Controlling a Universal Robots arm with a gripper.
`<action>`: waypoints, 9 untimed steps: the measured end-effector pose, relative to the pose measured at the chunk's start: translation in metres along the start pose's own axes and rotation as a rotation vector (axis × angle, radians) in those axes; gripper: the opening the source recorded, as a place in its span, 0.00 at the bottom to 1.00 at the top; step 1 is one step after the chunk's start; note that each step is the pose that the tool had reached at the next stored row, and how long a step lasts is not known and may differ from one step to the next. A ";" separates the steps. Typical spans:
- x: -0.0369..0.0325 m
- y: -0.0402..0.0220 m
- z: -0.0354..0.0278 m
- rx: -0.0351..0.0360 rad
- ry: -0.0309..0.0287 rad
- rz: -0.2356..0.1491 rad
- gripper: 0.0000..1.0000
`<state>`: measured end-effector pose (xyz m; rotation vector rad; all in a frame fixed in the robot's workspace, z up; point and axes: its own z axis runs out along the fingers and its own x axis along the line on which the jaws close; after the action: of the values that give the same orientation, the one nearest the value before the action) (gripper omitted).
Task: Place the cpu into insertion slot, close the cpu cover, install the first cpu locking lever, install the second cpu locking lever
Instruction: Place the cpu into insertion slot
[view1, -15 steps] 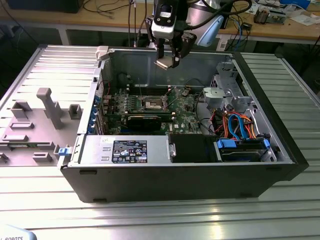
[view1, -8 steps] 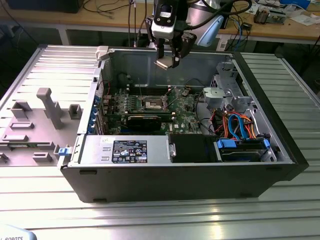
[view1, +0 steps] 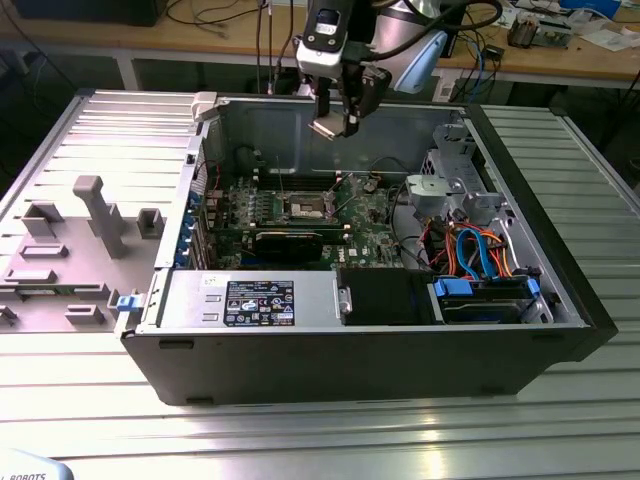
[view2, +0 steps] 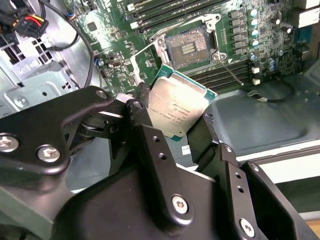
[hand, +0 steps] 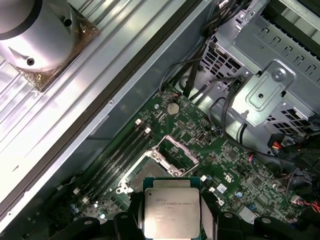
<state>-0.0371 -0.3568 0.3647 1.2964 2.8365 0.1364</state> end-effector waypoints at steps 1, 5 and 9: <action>0.0000 0.0000 0.0000 -0.0002 -0.0008 0.010 0.55; 0.0000 -0.0001 0.0001 -0.0005 -0.0026 0.029 0.55; 0.0000 -0.0001 0.0001 -0.0005 -0.0026 0.030 0.55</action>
<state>-0.0372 -0.3568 0.3646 1.3381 2.8156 0.1358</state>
